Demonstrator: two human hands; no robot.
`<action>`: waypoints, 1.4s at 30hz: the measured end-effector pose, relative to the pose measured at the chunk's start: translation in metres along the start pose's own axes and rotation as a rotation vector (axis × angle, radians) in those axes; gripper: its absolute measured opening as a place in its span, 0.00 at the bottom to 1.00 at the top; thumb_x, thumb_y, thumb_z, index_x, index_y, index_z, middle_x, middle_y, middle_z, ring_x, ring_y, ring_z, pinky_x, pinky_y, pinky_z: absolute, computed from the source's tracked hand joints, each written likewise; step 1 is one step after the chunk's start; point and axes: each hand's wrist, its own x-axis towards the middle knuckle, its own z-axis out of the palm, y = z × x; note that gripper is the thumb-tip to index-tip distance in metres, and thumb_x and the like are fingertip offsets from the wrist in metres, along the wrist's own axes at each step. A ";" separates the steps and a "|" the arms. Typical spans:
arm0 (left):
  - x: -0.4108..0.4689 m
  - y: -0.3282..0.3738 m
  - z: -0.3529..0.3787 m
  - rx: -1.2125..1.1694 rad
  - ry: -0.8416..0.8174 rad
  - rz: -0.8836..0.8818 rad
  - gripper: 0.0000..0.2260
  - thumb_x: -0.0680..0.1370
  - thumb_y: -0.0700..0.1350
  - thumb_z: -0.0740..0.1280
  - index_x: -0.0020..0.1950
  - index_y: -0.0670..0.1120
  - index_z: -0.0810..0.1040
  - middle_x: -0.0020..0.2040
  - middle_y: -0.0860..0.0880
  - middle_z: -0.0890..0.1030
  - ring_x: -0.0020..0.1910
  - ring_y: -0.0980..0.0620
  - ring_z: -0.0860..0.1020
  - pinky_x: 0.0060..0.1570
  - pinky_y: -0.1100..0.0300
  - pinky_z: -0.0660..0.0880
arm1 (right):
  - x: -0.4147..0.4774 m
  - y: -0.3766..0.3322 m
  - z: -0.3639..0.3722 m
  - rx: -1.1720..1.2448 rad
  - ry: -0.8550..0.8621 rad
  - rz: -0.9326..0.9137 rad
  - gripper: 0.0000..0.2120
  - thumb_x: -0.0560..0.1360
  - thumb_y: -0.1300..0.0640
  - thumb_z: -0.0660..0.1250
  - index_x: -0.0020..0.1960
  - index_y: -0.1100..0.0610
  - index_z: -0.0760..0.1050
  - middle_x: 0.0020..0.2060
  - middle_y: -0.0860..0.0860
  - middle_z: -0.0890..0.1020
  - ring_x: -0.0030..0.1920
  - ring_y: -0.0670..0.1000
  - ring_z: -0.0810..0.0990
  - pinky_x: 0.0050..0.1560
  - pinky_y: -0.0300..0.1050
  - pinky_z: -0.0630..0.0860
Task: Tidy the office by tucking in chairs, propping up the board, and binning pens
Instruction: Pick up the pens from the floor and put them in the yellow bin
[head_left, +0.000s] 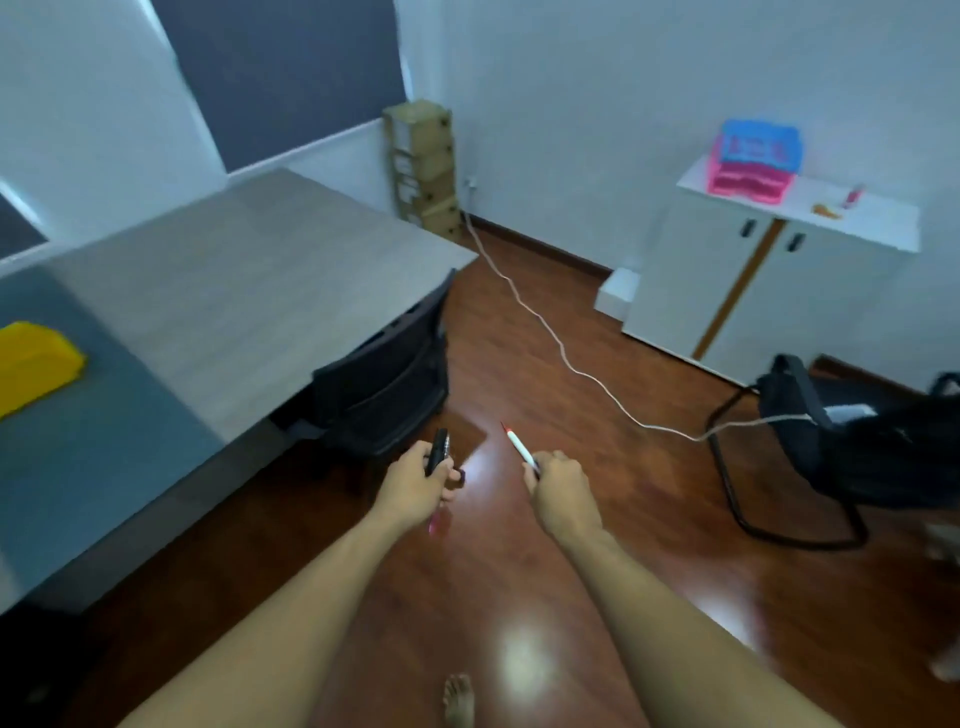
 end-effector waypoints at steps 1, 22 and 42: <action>-0.006 -0.004 -0.018 -0.001 0.048 -0.014 0.03 0.87 0.46 0.67 0.55 0.47 0.79 0.47 0.50 0.89 0.36 0.53 0.87 0.45 0.46 0.87 | 0.002 -0.013 0.006 -0.004 -0.017 -0.031 0.12 0.83 0.53 0.67 0.53 0.60 0.83 0.48 0.61 0.82 0.48 0.68 0.82 0.46 0.58 0.77; -0.050 -0.158 -0.360 -0.197 0.550 -0.279 0.08 0.87 0.50 0.67 0.61 0.46 0.76 0.53 0.45 0.84 0.46 0.48 0.90 0.38 0.54 0.86 | 0.055 -0.353 0.199 0.041 -0.305 -0.472 0.13 0.85 0.51 0.66 0.53 0.61 0.81 0.44 0.55 0.77 0.39 0.56 0.75 0.38 0.50 0.69; 0.036 -0.248 -0.585 -0.370 0.708 -0.302 0.08 0.87 0.49 0.68 0.61 0.46 0.78 0.55 0.46 0.88 0.45 0.44 0.91 0.57 0.38 0.85 | 0.159 -0.592 0.344 0.046 -0.448 -0.621 0.12 0.85 0.55 0.65 0.50 0.62 0.81 0.40 0.55 0.77 0.39 0.57 0.73 0.37 0.47 0.64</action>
